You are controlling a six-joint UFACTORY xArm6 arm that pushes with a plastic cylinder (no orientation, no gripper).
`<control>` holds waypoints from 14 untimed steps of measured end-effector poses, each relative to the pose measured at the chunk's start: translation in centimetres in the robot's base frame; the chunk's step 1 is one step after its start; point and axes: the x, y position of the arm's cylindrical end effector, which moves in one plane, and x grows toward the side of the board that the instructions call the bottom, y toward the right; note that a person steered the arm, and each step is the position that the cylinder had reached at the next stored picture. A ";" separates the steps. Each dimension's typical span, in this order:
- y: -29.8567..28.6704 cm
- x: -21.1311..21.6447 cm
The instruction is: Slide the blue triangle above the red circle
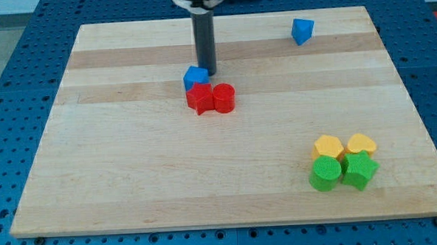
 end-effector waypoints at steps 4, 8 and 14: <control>18.7 -0.2; 18.9 -9.9; 10.5 -1.7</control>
